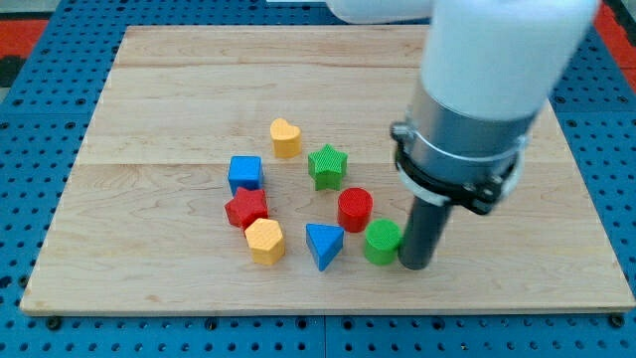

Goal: Move the blue cube right a bit

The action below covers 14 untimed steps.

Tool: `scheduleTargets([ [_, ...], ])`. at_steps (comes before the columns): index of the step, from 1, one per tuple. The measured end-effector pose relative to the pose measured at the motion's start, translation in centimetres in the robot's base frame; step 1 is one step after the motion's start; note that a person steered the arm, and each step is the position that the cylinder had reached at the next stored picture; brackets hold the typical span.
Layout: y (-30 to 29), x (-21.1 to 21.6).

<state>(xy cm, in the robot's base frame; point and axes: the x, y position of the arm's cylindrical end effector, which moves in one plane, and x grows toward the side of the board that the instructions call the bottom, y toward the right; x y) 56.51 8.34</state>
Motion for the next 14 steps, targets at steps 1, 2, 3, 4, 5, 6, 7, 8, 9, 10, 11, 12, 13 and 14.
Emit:
scheduleTargets([
  [1,0.5,0.7],
  [2,5.0,-0.4],
  [3,7.0,-4.2],
  [4,11.6,-8.0],
  [5,13.5,-9.9],
  [6,13.7,-10.3],
  [7,13.7,-10.3],
  [8,13.7,-10.3],
  [9,13.9,-8.2],
  [10,14.8,-0.8],
  [11,9.7,5.3],
  [12,-2.2,5.0],
  [13,-16.6,2.0],
  [14,-20.8,-3.2],
])
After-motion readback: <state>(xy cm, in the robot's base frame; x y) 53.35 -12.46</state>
